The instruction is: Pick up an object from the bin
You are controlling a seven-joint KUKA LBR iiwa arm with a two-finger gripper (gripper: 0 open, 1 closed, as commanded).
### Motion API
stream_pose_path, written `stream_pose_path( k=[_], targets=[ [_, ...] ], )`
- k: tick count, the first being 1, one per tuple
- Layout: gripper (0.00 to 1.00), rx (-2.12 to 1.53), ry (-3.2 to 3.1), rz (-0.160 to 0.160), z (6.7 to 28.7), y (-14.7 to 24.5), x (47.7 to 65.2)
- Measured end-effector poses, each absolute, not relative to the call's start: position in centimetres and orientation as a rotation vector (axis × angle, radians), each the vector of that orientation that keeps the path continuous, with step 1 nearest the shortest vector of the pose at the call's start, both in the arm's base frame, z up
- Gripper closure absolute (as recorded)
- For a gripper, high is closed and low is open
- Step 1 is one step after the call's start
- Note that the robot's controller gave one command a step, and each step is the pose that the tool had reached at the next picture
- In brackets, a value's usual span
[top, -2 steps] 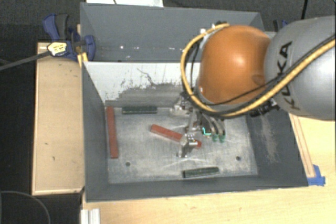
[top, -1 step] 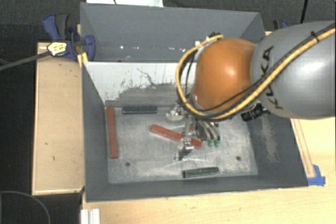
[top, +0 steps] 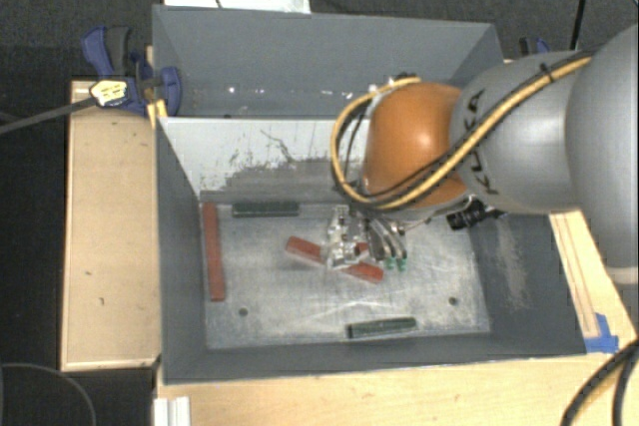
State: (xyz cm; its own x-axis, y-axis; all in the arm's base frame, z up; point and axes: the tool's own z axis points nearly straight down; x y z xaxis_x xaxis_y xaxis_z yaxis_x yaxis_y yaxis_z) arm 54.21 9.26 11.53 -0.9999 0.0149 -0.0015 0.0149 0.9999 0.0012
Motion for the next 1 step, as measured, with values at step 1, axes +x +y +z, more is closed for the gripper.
stream_pose_path(
  k=[1],
  targets=[
    [0.00, 0.028, 3.140, 0.002, 11.54, 9.25, 54.23]
  ],
)
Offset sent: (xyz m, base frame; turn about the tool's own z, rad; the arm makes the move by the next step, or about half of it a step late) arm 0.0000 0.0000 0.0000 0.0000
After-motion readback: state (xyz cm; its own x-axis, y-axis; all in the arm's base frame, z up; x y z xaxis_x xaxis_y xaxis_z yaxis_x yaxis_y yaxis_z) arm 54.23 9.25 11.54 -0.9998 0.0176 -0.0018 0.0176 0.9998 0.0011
